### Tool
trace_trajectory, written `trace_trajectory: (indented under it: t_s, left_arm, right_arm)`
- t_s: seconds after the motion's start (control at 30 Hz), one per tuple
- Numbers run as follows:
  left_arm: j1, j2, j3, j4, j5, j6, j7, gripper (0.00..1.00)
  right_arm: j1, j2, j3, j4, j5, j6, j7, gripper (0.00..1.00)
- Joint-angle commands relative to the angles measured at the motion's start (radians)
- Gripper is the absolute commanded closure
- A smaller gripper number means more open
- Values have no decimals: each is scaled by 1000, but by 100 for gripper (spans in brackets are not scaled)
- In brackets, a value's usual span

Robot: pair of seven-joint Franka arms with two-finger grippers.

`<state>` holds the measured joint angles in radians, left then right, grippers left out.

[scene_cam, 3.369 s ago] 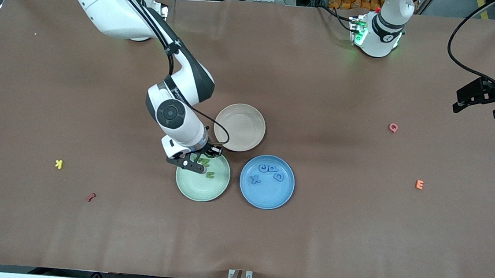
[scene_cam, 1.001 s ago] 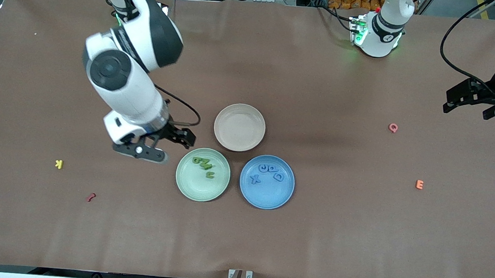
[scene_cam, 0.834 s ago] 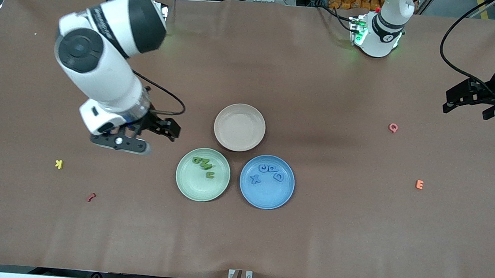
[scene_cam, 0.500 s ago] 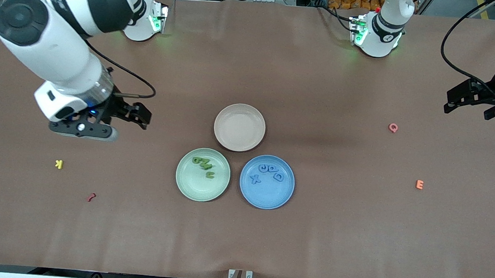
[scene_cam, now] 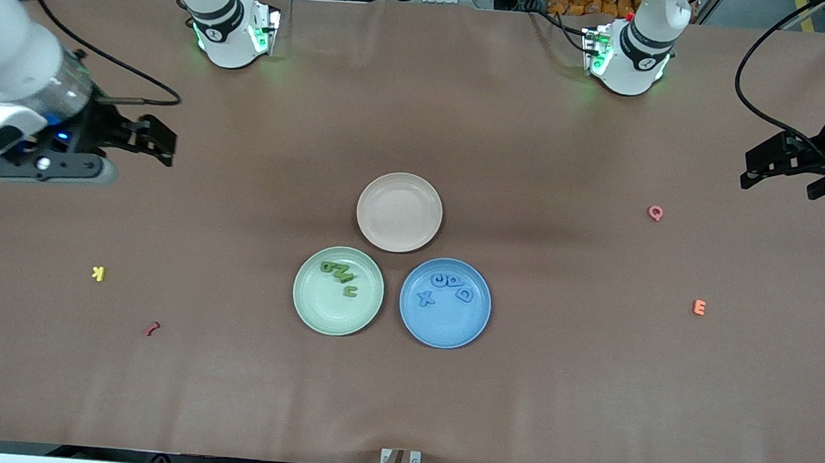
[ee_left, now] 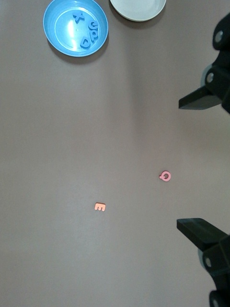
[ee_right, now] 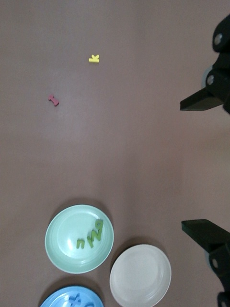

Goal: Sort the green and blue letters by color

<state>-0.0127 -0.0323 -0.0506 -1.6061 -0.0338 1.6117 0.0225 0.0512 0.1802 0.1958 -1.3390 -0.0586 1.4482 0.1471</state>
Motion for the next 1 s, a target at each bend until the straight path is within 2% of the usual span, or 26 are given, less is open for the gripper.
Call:
trace_trajectory:
  t_s: [0.0,0.3,0.47,0.7,0.97]
  left_arm:
    - [-1,5,-5,12,19,-15,-18,0]
    - [-4,5,-5,14,19,-15,-16,0]
    - [-1,3,-14,12,19,-15,-18,0]
    - [-1,3,-15,12,19,-15,-16,0]
    - [-1,3,-17,12,19,-15,-16,0]
  right_arm:
    - [-76,-33,11,-19,17,-20,-96,0]
    - [-132,-44,5,-26,20,-8,-138,0]
    - [-132,-50,-33,-29,25,-2,-152,0]
    - [-119,-110,-116,-129,83,75,-213,0]
    - [-103,-143,-128,-193,85,133,-212,0]
